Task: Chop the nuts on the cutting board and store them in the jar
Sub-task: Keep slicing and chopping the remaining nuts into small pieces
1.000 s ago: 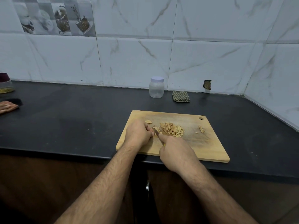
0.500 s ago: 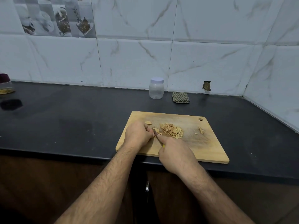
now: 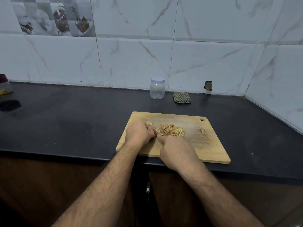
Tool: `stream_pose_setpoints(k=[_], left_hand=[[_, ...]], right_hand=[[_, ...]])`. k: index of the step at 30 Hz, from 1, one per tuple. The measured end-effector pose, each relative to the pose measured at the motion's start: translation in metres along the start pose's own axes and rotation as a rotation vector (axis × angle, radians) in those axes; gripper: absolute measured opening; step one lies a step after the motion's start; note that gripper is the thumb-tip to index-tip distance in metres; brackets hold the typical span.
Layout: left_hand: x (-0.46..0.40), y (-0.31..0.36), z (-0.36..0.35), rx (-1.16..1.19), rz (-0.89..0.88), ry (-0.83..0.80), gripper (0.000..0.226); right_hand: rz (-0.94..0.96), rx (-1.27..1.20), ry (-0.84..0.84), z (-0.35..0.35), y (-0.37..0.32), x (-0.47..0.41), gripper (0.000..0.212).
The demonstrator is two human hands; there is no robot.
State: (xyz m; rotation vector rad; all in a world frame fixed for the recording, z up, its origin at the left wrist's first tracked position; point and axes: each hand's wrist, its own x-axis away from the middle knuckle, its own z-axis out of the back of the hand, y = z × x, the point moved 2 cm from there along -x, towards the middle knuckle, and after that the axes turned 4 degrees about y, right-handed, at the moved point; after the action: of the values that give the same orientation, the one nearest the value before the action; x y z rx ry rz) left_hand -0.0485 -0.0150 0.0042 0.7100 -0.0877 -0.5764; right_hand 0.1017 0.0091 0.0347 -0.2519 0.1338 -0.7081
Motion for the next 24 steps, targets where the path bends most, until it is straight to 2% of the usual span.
stream_pose_setpoints(k=[10, 17, 24], left_hand=[[0.002, 0.003, 0.004, -0.021, 0.009, 0.008, 0.019], [0.005, 0.002, 0.006, 0.036, -0.012, -0.037, 0.012], [0.003, -0.006, 0.009, 0.112, -0.08, -0.066, 0.012]], right_hand=[[-0.003, 0.042, -0.033, 0.0, 0.008, 0.02, 0.076], [-0.044, -0.059, 0.042, 0.001, 0.011, 0.013, 0.066], [0.01, -0.107, 0.059, -0.003, 0.007, 0.014, 0.063]])
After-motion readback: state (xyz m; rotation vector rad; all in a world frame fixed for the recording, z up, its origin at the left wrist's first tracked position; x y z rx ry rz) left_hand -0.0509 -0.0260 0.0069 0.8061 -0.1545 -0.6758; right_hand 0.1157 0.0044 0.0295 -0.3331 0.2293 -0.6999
